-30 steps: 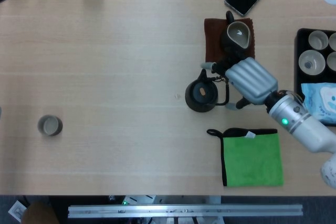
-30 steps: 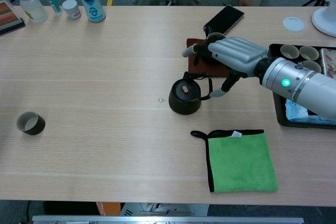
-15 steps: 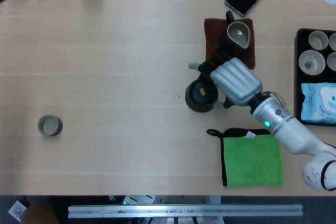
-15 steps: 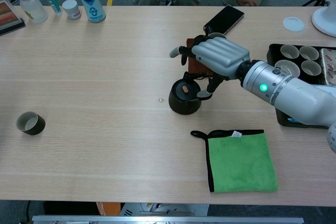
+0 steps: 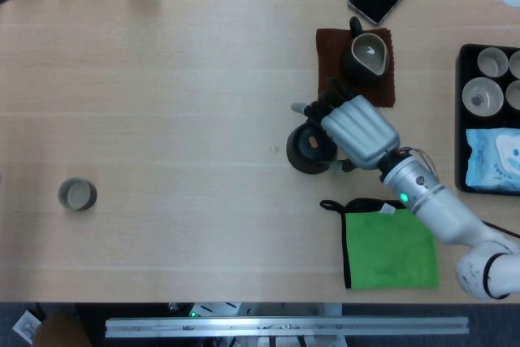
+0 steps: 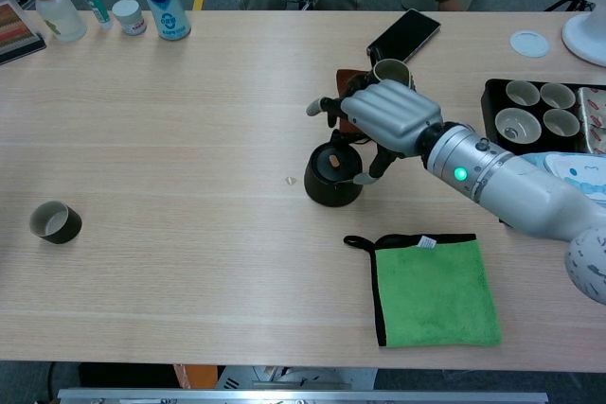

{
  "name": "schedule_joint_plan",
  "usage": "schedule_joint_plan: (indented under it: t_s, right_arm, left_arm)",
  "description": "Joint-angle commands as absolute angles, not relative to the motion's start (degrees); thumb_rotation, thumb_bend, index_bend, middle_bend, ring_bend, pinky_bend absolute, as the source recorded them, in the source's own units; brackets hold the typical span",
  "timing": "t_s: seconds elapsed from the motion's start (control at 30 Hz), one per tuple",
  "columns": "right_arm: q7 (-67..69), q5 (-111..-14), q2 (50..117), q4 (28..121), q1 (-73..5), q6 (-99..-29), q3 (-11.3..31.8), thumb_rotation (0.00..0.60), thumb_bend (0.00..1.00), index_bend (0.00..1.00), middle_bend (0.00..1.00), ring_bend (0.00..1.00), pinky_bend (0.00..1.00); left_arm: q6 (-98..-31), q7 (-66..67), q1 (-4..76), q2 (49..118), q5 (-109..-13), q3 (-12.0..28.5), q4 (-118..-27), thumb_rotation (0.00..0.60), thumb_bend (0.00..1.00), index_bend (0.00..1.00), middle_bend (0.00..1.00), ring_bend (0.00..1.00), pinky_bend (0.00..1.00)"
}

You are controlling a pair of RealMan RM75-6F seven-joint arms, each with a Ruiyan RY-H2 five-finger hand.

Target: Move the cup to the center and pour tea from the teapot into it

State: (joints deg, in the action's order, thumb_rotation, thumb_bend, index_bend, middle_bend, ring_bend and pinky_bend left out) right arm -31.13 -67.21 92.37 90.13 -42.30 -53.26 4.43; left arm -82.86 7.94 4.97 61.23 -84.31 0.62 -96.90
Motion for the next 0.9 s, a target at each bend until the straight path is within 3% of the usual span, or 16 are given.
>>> schedule_joint_plan:
  t_s: [0.03, 0.63, 0.9]
  right_arm:
    - [-31.53, -67.01, 92.03, 90.25, -42.27, -53.43, 4.28, 0.6, 0.0, 0.18, 0.33, 0.2, 0.08]
    - [-29.2, -64.33, 86.52, 89.52, -41.54, -54.16, 5.82, 0.6, 0.0, 0.18, 0.33, 0.2, 0.08]
    - [-25.8, -68.36, 84.45, 93.08, -40.98, -54.51, 4.87, 0.6, 0.0, 0.18, 0.33, 0.2, 0.08]
  left_arm:
    - [-82.79, 7.82, 4.9, 61.28, -84.23, 0.57, -96.73, 0.6, 0.34, 0.21, 0.19, 0.11, 0.03]
    - [-82.49, 8.22, 4.98, 61.46, -84.06, 0.65, -96.93, 0.6, 0.34, 0.21, 0.19, 0.11, 0.03]
    - [-82.36, 8.65, 5.01, 61.39, -84.04, 0.61, -97.49, 0.6, 0.34, 0.21, 0.19, 0.11, 0.03]
